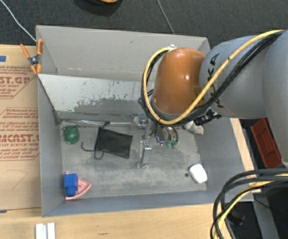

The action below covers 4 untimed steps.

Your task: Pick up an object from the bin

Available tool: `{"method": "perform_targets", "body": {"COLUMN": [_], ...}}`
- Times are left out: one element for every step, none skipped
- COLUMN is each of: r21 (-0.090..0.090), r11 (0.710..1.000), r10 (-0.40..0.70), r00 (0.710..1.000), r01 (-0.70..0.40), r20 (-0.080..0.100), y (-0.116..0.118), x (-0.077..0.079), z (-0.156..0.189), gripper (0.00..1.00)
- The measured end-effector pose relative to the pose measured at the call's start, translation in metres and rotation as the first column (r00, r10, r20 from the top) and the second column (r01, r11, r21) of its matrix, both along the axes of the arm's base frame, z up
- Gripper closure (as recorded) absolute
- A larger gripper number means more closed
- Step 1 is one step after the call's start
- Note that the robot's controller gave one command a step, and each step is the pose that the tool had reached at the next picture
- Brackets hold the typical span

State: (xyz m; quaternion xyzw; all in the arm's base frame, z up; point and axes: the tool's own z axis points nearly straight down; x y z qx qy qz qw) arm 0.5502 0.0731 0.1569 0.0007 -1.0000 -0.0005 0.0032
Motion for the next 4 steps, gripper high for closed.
{"method": "perform_targets", "body": {"r21": [0.001, 0.001, 0.001, 0.002], "r11": [1.000, 0.990, 0.998, 0.990], "r10": [-0.001, -0.141, -0.064, -0.140], "r00": [1.000, 0.990, 0.998, 0.990], "r01": [0.001, 0.141, 0.064, 0.140], "r20": [0.007, -0.001, 0.009, -0.001], "y": [0.000, 0.072, 0.062, 0.073], "x": [0.002, 0.017, 0.012, 0.016], "z": [0.005, -0.088, -0.009, -0.088], "gripper": [0.00, 0.00, 0.00, 0.00]}}
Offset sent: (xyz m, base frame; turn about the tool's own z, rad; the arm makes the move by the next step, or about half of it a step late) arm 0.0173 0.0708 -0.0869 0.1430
